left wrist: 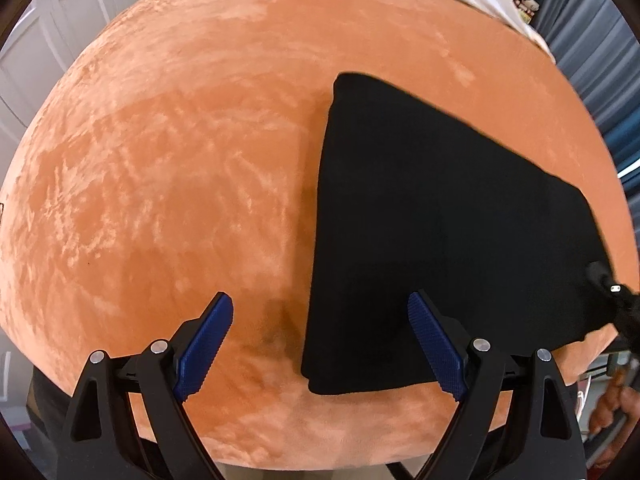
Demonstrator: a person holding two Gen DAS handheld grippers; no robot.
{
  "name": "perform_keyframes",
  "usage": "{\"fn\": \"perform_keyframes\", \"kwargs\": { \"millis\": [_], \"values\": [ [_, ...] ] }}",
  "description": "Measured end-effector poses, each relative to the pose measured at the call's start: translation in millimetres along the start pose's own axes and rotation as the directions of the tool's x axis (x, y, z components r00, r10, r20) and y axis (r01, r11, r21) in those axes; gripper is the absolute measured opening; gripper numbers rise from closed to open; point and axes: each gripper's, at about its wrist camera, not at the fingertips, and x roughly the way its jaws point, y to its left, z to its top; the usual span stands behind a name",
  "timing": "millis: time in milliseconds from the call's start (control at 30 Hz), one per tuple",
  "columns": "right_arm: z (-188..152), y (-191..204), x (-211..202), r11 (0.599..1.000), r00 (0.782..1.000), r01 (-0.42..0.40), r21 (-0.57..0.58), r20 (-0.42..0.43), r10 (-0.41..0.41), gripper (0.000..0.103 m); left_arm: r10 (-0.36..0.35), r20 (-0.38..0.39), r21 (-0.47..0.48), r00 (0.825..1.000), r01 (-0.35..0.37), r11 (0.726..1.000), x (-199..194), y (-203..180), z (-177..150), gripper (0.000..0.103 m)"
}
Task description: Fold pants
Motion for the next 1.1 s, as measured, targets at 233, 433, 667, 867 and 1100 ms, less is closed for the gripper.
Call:
{"fn": "perform_keyframes", "kwargs": {
  "millis": [233, 433, 667, 867, 1100],
  "values": [
    [-16, -39, 9, 0.985, 0.982, 0.175, -0.016, -0.071, -0.175, 0.027, -0.008, -0.046, 0.017, 0.999, 0.008, 1.0, 22, -12, -3, 0.087],
    [-5, -41, -35, 0.977, 0.976, 0.195, 0.091, 0.082, -0.203, 0.084, -0.067, -0.024, -0.043, 0.997, 0.066, 0.997, 33, -3, -6, 0.093],
    [-17, -41, 16, 0.979, 0.988, 0.155, 0.132, -0.041, -0.151, 0.056, -0.208, -0.035, -0.159, 0.978, 0.2, 0.967, 49, 11, -9, 0.076],
    [-6, 4, -11, 0.991, 0.998, 0.053, 0.122, 0.014, -0.055, 0.033, -0.347, 0.006, -0.084, 0.938, 0.346, 0.934, 1, 14, 10, 0.017],
    [-5, 100, -20, 0.994, 0.995, -0.098, -0.057, 0.021, 0.1, 0.033, -0.194, 0.199, -0.018, 0.961, 0.201, 0.979, -102, 96, 10, 0.021]
  ]
}}
